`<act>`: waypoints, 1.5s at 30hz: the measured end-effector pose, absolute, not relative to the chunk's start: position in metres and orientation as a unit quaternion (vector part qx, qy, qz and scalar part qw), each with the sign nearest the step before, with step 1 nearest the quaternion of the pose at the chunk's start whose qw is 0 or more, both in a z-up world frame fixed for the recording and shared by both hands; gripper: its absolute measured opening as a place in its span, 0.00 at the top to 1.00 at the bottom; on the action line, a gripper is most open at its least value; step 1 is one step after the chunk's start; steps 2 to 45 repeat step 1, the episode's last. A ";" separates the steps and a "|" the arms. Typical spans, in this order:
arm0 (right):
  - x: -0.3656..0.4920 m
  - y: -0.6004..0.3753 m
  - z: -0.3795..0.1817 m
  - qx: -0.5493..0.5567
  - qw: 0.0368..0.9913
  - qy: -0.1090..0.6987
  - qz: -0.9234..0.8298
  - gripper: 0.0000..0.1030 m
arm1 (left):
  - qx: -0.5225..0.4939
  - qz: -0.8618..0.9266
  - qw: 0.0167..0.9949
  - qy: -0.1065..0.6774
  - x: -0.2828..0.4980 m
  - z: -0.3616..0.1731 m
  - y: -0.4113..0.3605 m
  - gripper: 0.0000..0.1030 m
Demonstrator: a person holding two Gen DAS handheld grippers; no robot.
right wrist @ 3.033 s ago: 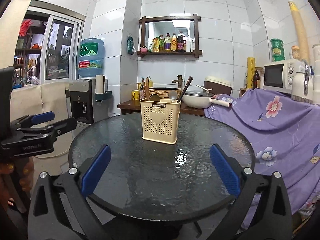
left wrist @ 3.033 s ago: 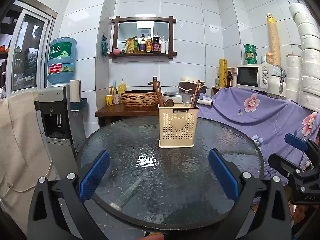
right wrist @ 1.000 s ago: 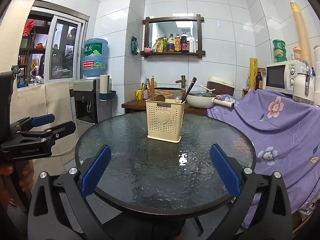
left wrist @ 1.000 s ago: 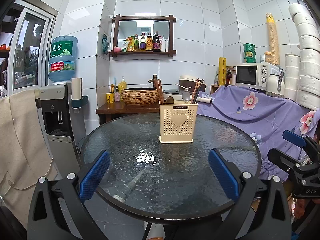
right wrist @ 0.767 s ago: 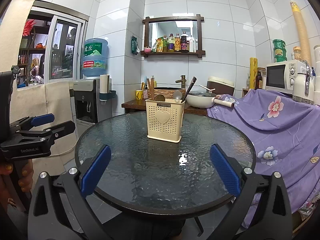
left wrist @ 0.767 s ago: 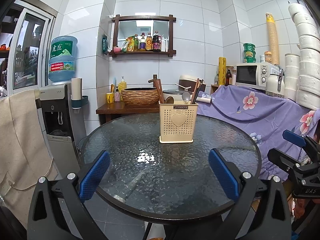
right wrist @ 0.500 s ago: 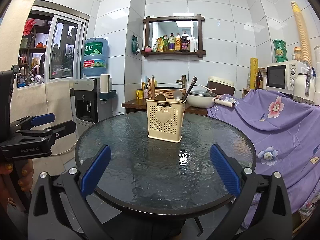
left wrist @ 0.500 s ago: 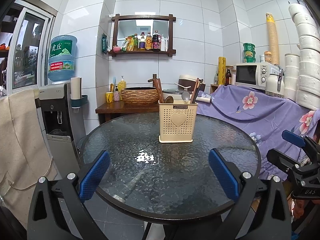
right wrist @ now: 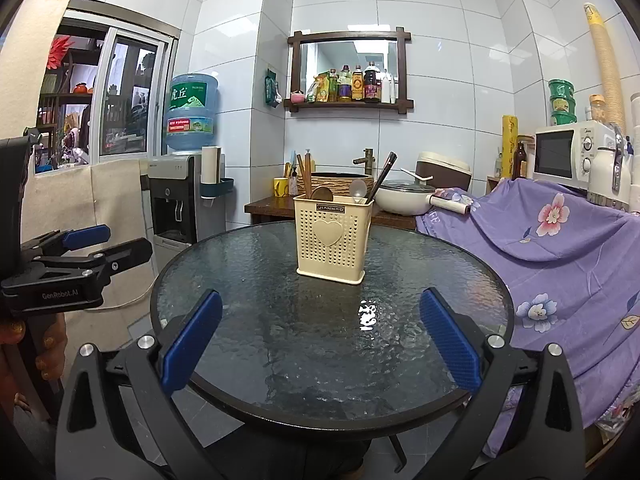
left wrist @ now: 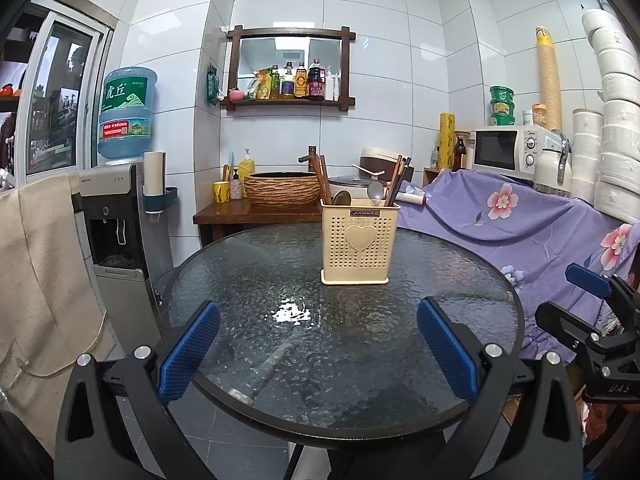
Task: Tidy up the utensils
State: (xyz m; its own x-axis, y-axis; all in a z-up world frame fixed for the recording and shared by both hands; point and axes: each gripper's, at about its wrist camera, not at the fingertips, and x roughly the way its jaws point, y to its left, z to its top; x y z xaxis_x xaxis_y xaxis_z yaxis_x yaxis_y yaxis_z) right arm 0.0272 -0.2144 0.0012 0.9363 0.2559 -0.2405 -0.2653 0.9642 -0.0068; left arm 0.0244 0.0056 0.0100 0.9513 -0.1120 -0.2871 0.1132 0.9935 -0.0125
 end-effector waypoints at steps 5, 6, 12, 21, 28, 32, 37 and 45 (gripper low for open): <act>0.028 -0.215 0.000 -0.019 0.984 0.120 0.133 0.05 | 0.002 -0.058 0.988 0.145 0.024 0.010 0.006 0.06; 0.028 -0.215 0.000 -0.019 0.984 0.120 0.133 0.05 | 0.002 -0.058 0.988 0.145 0.024 0.010 0.006 0.06; 0.028 -0.215 0.000 -0.019 0.984 0.120 0.133 0.05 | 0.002 -0.058 0.988 0.145 0.024 0.010 0.006 0.06; 0.028 -0.215 0.000 -0.019 0.984 0.120 0.133 0.05 | 0.002 -0.058 0.988 0.145 0.024 0.010 0.006 0.06; 0.028 -0.215 0.000 -0.019 0.984 0.120 0.133 0.05 | 0.002 -0.058 0.988 0.145 0.024 0.010 0.006 0.06; 0.028 -0.215 0.000 -0.019 0.984 0.120 0.133 0.05 | 0.002 -0.058 0.988 0.145 0.024 0.010 0.006 0.06; 0.028 -0.215 0.000 -0.019 0.984 0.120 0.133 0.05 | 0.002 -0.058 0.988 0.145 0.024 0.010 0.006 0.06; 0.028 -0.215 0.000 -0.019 0.984 0.120 0.133 0.05 | 0.002 -0.058 0.988 0.145 0.024 0.010 0.006 0.06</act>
